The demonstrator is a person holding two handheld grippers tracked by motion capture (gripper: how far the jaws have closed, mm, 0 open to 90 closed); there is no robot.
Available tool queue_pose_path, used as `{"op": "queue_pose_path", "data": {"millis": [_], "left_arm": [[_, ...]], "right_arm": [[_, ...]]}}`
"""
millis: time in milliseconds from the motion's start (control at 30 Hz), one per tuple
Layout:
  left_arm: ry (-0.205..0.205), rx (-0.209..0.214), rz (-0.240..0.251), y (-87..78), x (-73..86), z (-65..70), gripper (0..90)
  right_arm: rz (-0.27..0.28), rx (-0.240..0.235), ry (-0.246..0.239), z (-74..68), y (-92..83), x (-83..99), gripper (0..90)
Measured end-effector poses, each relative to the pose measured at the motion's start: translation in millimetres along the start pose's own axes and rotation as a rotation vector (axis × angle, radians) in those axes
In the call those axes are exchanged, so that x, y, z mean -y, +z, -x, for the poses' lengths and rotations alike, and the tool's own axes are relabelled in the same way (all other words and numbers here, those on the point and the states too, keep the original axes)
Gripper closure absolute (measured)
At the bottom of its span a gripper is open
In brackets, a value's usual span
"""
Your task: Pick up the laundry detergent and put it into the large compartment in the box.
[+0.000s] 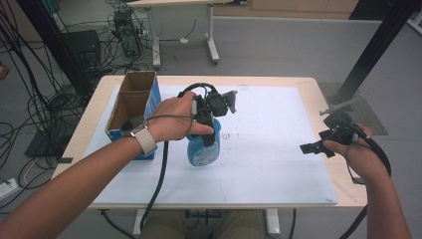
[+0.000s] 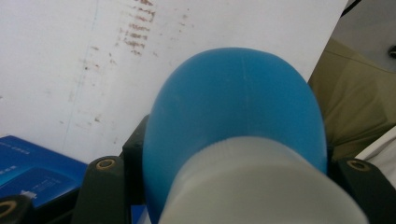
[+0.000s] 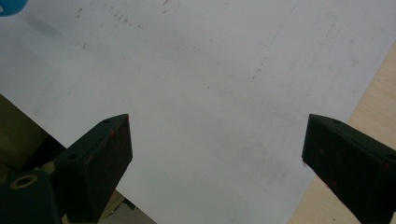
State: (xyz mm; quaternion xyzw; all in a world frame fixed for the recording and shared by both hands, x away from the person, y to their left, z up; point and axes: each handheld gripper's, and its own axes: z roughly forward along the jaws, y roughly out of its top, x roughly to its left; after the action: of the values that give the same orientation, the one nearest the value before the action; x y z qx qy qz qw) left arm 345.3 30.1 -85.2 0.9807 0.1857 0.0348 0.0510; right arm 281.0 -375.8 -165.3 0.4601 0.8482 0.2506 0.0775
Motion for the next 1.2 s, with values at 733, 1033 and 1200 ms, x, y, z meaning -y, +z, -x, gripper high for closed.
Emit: {"op": "queue_pose_path", "data": {"millis": [733,1033,1200], "left_arm": [[-0.174,-0.005,0.044,-62.4,10.8,-14.8,39.7],[-0.261,-0.020,0.036,-77.6,13.1,-22.8,39.7],[-0.304,-0.023,0.038,-85.4,15.9,-26.8,39.7]], "right_arm": [[0.006,-0.017,-0.039,-7.4,7.9,-12.0,8.4],[0.019,-0.023,-0.053,-9.4,7.3,-14.6,8.4],[0.020,-0.029,-0.059,-9.4,9.2,-16.6,8.5]]}}
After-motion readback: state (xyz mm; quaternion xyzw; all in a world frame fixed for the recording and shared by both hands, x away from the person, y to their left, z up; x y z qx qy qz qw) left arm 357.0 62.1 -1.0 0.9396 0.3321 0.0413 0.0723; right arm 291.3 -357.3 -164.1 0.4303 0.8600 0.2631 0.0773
